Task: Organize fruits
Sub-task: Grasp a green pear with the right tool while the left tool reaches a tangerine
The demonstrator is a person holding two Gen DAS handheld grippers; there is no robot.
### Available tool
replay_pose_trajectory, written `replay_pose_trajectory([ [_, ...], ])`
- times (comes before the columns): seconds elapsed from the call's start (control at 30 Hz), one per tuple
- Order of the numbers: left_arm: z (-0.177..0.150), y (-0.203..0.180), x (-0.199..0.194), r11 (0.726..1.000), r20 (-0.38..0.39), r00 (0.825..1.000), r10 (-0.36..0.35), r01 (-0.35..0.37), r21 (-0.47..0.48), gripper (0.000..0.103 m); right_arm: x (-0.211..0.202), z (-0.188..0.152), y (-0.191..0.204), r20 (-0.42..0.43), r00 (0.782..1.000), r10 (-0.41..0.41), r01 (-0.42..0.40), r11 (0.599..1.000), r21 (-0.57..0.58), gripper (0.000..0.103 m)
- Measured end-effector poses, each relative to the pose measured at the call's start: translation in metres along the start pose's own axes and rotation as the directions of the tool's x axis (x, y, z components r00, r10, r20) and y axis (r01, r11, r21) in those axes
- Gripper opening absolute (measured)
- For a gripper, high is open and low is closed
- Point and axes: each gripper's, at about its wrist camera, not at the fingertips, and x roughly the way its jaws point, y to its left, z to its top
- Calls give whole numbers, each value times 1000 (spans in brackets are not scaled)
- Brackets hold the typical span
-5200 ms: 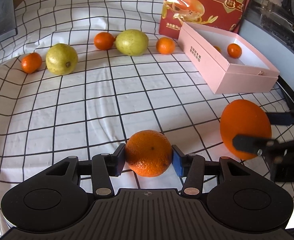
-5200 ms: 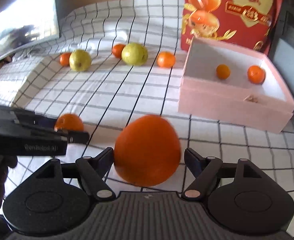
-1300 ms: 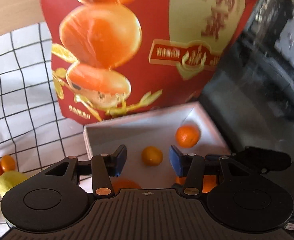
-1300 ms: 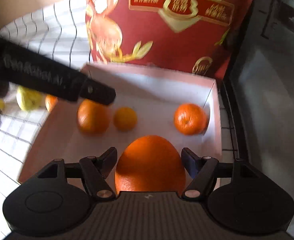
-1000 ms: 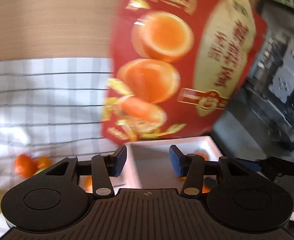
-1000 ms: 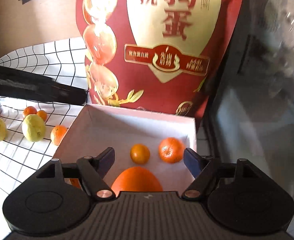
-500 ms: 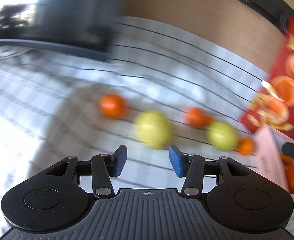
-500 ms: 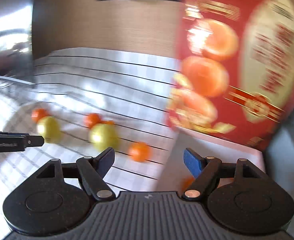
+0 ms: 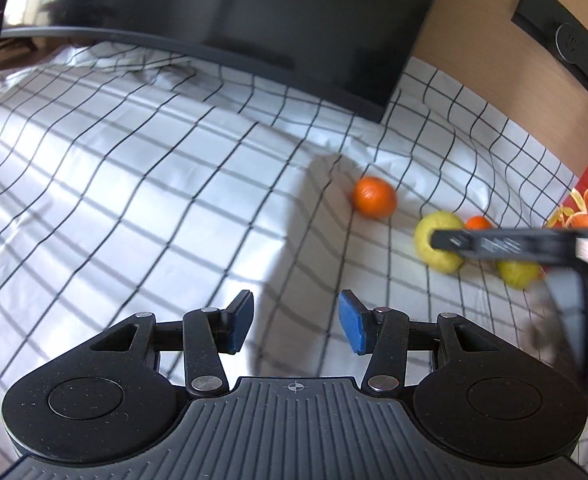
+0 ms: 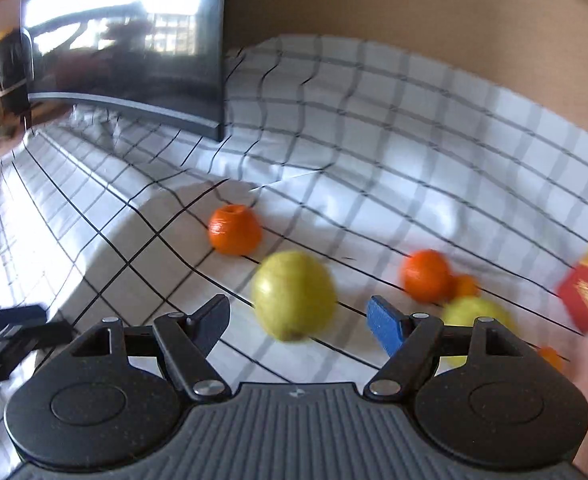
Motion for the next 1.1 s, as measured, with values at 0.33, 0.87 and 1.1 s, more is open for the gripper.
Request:
replay_pose_trajectory([
  [0.33, 0, 13, -4, 999, 7, 1000, -26, 26, 42, 52, 50, -3, 4, -68, 996, -66, 68, 997, 33, 68],
  [0.87, 49, -76, 68, 899, -7, 991, -136, 127, 419, 52, -68, -90, -33, -59, 995, -83, 89, 990, 109, 61],
  [1.1, 74, -97, 120, 866, 3, 999, -38, 32, 498, 52, -104, -140, -59, -92, 982, -162, 180, 956, 233, 61],
])
